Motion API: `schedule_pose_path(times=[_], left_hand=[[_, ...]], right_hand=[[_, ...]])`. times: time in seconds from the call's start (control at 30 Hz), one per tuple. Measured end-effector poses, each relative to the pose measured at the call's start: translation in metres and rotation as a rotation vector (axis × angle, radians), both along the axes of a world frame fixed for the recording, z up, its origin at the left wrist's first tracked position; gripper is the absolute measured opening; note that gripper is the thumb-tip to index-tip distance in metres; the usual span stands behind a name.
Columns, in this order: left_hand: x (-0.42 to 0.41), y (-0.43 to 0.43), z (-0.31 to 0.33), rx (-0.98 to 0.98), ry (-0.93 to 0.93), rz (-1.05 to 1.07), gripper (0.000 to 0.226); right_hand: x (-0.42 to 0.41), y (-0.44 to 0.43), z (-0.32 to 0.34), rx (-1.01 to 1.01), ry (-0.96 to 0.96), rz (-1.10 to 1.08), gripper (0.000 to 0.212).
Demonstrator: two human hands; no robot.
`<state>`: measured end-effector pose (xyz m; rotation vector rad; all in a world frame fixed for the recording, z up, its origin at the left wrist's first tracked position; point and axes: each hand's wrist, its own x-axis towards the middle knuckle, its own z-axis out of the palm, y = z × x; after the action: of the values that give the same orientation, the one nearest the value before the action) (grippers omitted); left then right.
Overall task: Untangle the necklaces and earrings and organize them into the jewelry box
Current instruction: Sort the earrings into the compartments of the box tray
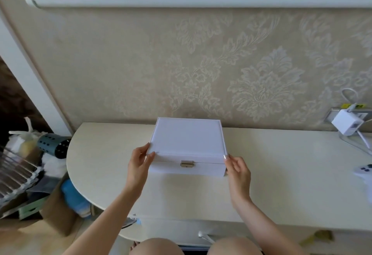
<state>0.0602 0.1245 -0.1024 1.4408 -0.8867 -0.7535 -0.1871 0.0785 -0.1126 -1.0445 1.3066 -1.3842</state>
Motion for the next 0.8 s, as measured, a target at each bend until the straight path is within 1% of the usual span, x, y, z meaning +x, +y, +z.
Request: schedule_pose_path(times=[0.2,0.33,0.47,0.57,0.63,0.8], left_hand=[[-0.003,0.001,0.002,0.002,0.012,0.006,0.029],[-0.005,0.002,0.006,-0.017,0.040,0.002,0.025],[-0.009,0.002,0.009,-0.037,0.058,0.028,0.025],[-0.009,0.003,0.005,-0.009,0.058,0.016,0.032],[-0.010,0.003,0.004,0.032,0.057,0.003,0.037],[-0.007,-0.002,0.005,0.084,0.003,-0.062,0.033]], right_hand=[[0.000,-0.003,-0.003,0.030,-0.028,-0.006,0.014],[-0.001,-0.005,-0.004,0.029,-0.042,0.000,0.012],[-0.001,-0.005,-0.006,0.025,-0.037,-0.001,0.013],[0.000,-0.003,-0.004,0.018,-0.036,-0.001,0.003],[0.003,-0.003,-0.001,0.031,0.004,0.002,0.010],[0.012,-0.005,0.007,0.088,0.056,-0.053,0.018]])
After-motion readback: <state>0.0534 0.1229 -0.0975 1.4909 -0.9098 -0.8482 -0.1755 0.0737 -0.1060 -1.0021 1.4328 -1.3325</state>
